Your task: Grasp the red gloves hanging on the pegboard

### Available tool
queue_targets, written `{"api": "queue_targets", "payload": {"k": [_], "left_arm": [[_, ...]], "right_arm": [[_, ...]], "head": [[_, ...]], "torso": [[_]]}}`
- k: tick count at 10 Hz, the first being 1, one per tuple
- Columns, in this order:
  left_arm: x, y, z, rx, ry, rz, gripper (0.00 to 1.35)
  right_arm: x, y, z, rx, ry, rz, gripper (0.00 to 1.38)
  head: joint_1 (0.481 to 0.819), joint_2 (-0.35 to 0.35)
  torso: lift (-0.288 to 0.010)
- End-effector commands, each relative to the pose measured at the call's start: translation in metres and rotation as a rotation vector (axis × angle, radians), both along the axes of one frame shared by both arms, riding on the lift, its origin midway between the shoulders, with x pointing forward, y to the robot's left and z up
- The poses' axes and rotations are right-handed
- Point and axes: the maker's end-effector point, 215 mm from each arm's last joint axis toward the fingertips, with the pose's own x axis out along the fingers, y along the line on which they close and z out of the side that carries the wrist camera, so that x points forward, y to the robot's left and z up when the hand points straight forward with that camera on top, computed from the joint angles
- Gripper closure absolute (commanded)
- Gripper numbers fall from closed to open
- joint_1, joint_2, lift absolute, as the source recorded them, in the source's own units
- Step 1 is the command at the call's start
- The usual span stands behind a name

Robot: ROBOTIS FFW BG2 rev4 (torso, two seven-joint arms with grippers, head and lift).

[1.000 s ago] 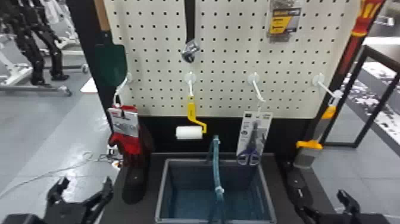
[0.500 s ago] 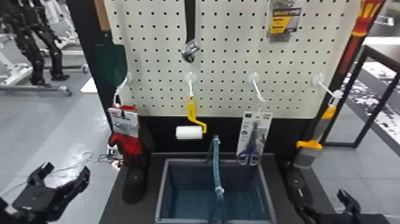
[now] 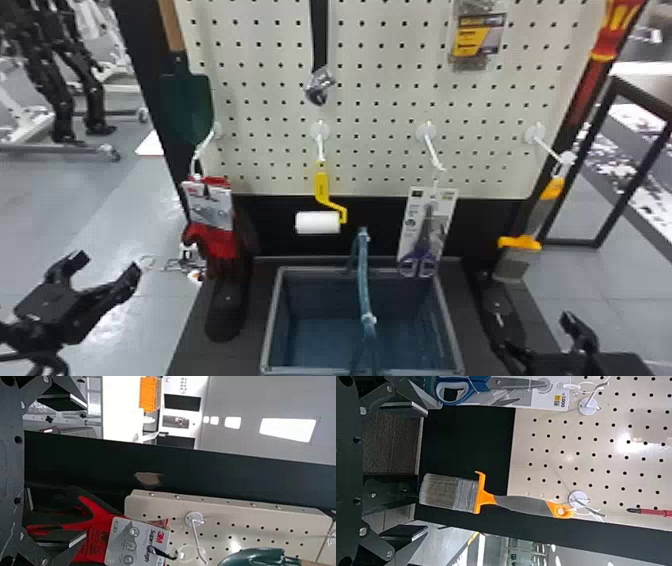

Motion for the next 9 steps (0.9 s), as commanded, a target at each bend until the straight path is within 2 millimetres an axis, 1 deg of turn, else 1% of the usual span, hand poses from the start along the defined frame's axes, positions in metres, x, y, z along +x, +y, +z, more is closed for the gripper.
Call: {"api": "queue_targets", "payload": {"k": [1,2,3,5,6,7,9], "left_arm": [[0.009,0.009,-0.006,-0.034,0.009,-0.002,0.17],[0.018,0.008,-0.007,-0.042,0.011,-0.032,0.17],[0.029,0.005,0.000,-0.032,0.005,-0.075,0.17],[0.048,0.008,0.014,0.004,0.017,-0.116,0.17],[0.057,0.006,0.016,0.021,0.040,-0.151,0.16],[0.066,0.002,0.018,0.032,0.069,-0.191,0.16],[0.081,-0.013,0.030,0.048,0.095,-0.285,0.17]], "right_arm": [[0.002,0.002,0.001,0.000,-0.004,0.009,0.25],[0.003,0.005,0.002,0.000,-0.008,0.022,0.25],[0.005,0.008,0.003,0.001,-0.013,0.032,0.25],[0.008,0.013,0.008,0.000,-0.028,0.049,0.26],[0.009,0.013,0.009,-0.001,-0.033,0.051,0.26],[0.010,0.015,0.010,-0.001,-0.039,0.059,0.26],[0.013,0.020,0.012,-0.001,-0.050,0.081,0.26]], "head": [[0.549,0.000],[0.549,0.000],[0.549,0.000],[0.549,0.000],[0.549,0.000],[0.549,0.000],[0.549,0.000]], "torso": [[-0.100],[-0.100],[-0.100],[-0.100],[-0.100],[-0.100],[-0.100]]}}
